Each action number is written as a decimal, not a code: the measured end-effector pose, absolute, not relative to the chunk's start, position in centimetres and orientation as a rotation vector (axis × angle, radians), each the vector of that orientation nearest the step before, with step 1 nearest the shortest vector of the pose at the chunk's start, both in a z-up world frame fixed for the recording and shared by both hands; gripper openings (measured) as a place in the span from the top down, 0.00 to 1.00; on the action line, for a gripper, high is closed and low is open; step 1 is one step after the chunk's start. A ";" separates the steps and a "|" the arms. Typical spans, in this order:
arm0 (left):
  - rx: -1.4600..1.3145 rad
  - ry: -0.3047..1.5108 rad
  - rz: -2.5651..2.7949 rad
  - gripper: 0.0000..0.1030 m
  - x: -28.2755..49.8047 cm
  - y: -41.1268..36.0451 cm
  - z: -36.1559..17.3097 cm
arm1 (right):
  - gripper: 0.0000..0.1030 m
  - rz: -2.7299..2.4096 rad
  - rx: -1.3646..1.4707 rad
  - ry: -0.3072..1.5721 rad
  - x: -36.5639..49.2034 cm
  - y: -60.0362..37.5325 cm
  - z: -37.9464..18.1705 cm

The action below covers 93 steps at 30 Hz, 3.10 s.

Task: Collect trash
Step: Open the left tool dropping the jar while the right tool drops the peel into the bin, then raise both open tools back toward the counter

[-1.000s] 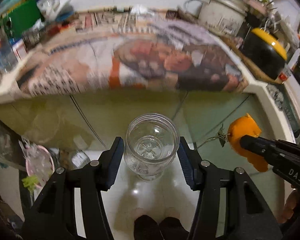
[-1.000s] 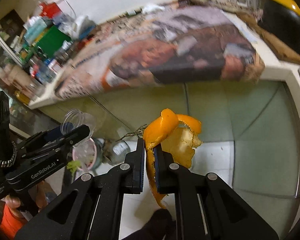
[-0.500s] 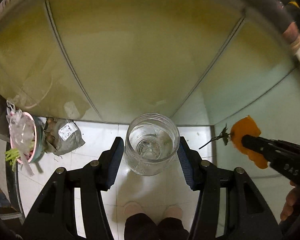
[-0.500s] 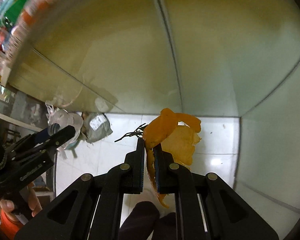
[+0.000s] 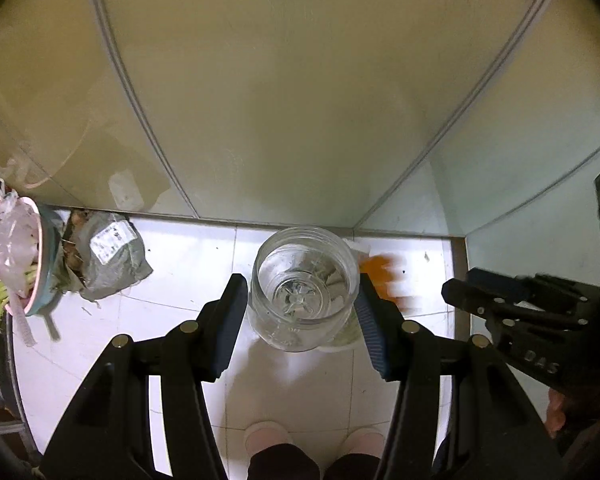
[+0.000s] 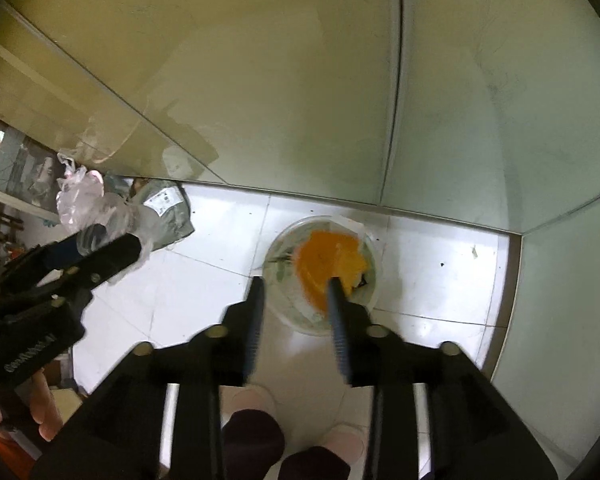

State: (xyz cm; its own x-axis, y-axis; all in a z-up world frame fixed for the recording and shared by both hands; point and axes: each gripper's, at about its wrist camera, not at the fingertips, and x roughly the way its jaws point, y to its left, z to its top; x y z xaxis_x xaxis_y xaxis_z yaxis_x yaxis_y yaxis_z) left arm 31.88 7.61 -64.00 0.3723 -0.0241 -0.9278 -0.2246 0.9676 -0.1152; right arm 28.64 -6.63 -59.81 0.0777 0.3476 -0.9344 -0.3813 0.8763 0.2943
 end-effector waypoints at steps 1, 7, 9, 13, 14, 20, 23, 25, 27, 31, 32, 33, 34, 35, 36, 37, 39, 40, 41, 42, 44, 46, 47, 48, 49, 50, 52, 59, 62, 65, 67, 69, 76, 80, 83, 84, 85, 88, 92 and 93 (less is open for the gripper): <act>-0.236 1.193 0.122 0.48 32.0 7.2 -64.5 | 0.65 0.538 -0.025 1.386 28.7 -6.9 -60.0; -0.239 1.232 0.024 0.48 33.2 4.2 -66.7 | 0.65 0.495 0.014 1.381 29.2 -9.0 -59.8; -0.218 1.254 0.007 0.48 33.7 3.5 -67.5 | 0.65 0.481 0.013 1.372 29.3 -9.9 -59.4; -0.188 1.303 0.004 0.48 34.4 2.4 -68.2 | 0.65 0.455 0.022 1.355 29.5 -10.9 -58.7; -0.193 1.305 -0.003 0.48 34.3 2.4 -68.0 | 0.64 0.452 0.029 1.352 29.5 -11.1 -58.3; -0.182 1.283 0.004 0.48 33.9 2.5 -64.1 | 0.64 0.453 0.040 1.334 29.5 -11.2 -55.0; -0.167 1.261 0.014 0.48 33.3 3.0 -60.4 | 0.64 0.461 0.039 1.320 29.4 -11.0 -52.1; -0.157 1.244 0.021 0.48 32.8 3.3 -57.5 | 0.64 0.466 0.040 1.307 29.3 -10.9 -49.6; -0.157 1.224 0.025 0.48 32.3 3.8 -53.9 | 0.64 0.472 0.043 1.293 29.3 -10.7 -46.3; -0.169 1.173 0.030 0.48 31.5 4.6 -46.6 | 0.64 0.477 0.046 1.259 29.0 -10.5 -40.2; -0.175 1.160 0.029 0.48 31.3 4.7 -44.8 | 0.64 0.477 0.046 1.248 28.9 -10.5 -38.4; -0.180 1.139 0.027 0.48 31.1 4.9 -42.2 | 0.64 0.475 0.047 1.233 28.8 -10.5 -36.1; -0.180 1.122 0.026 0.47 31.0 5.0 -40.5 | 0.64 0.475 0.048 1.223 28.8 -10.5 -34.8; -0.177 1.100 0.025 0.47 30.8 5.2 -38.3 | 0.64 0.475 0.049 1.205 28.6 -10.6 -32.6; -0.175 1.081 0.023 0.46 30.6 5.3 -36.6 | 0.64 0.471 0.049 1.185 28.5 -10.6 -30.5; -0.170 1.056 0.022 0.45 30.4 5.4 -34.4 | 0.64 0.469 0.048 1.171 28.3 -10.7 -29.2; -0.159 1.004 0.019 0.43 30.0 5.8 -30.2 | 0.64 0.459 0.048 1.127 28.0 -10.9 -25.2; -0.156 0.981 0.016 0.43 29.7 6.1 -28.6 | 0.64 0.455 0.049 1.110 27.8 -10.9 -24.1; -0.153 0.958 0.014 0.41 29.4 6.3 -26.9 | 0.64 0.451 0.050 1.087 27.7 -11.1 -22.6; -0.149 0.931 0.012 0.40 29.1 6.6 -24.9 | 0.64 0.446 0.052 1.066 27.5 -11.2 -21.1; -0.146 0.871 0.004 0.35 28.4 7.2 -21.2 | 0.59 0.432 0.054 1.015 27.0 -11.2 -17.8; -0.137 0.817 0.001 0.32 27.9 7.9 -18.1 | 0.56 0.410 0.052 0.962 26.3 -10.6 -15.1; -0.134 0.793 -0.001 0.31 27.7 8.1 -16.8 | 0.55 0.403 0.051 0.937 26.1 -10.6 -13.9; -0.130 0.767 -0.005 0.31 27.5 8.6 -15.4 | 0.55 0.395 0.050 0.911 25.9 -10.5 -12.7; -0.125 0.738 -0.007 0.29 27.2 8.9 -14.0 | 0.54 0.387 0.049 0.891 25.9 -9.9 -11.8; -0.116 0.710 -0.007 0.26 27.0 9.2 -12.7 | 0.52 0.381 0.049 0.871 25.7 -9.8 -10.9; -0.094 0.653 0.007 0.17 26.3 9.9 -10.3 | 0.45 0.365 0.048 0.824 25.3 -9.7 -9.3; -0.058 0.540 0.018 0.05 26.2 11.0 -5.2 | 0.34 0.329 0.048 0.681 25.2 -9.3 -4.5; -0.039 0.514 0.022 0.04 27.3 10.8 -4.1 | 0.31 0.332 0.061 0.637 26.1 -9.3 -3.5; -0.026 0.497 0.030 0.04 29.0 10.5 -3.7 | 0.31 0.340 0.054 0.604 27.5 -9.2 -2.9; -0.025 0.487 0.041 0.04 30.7 10.3 -3.5 | 0.31 0.351 0.053 0.587 28.7 -9.3 -2.8; -0.021 0.477 0.061 0.04 32.6 10.0 -3.3 | 0.31 0.369 0.054 0.575 30.7 -9.7 -2.8; -0.049 0.472 0.119 0.04 40.0 8.9 -2.4 | 0.31 0.424 0.051 0.571 37.8 -11.6 -2.5; -0.078 0.483 0.183 0.04 44.2 8.4 -2.2 | 0.31 0.472 0.040 0.594 42.4 -13.0 -2.6; -0.119 0.504 0.226 0.04 47.0 8.5 -2.8 | 0.31 0.500 0.008 0.610 45.5 -13.5 -3.2; -0.132 0.514 0.240 0.04 47.9 8.7 -3.1 | 0.31 0.504 0.001 0.613 46.3 -13.6 -3.4; -0.140 0.525 0.251 0.04 48.6 8.9 -3.4 | 0.31 0.508 -0.006 0.620 47.3 -13.5 -3.8; -0.156 0.575 0.282 0.04 50.9 9.8 -4.1 | 0.31 0.523 -0.003 0.657 50.0 -13.2 -4.8; -0.163 0.594 0.317 0.04 53.4 11.9 -4.5 | 0.31 0.552 0.038 0.709 53.4 -12.2 -6.2; -0.168 0.598 0.315 0.04 54.2 12.6 -4.6 | 0.31 0.551 0.043 0.720 54.2 -11.7 -6.6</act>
State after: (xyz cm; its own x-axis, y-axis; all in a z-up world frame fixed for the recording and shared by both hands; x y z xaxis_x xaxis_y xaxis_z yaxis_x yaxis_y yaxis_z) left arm 54.19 12.58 -4.62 0.7810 0.2419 -0.5758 -0.3383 0.9389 -0.0644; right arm 54.23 -11.70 -6.56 0.6169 0.4925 -0.6139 -0.4638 0.8577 0.2220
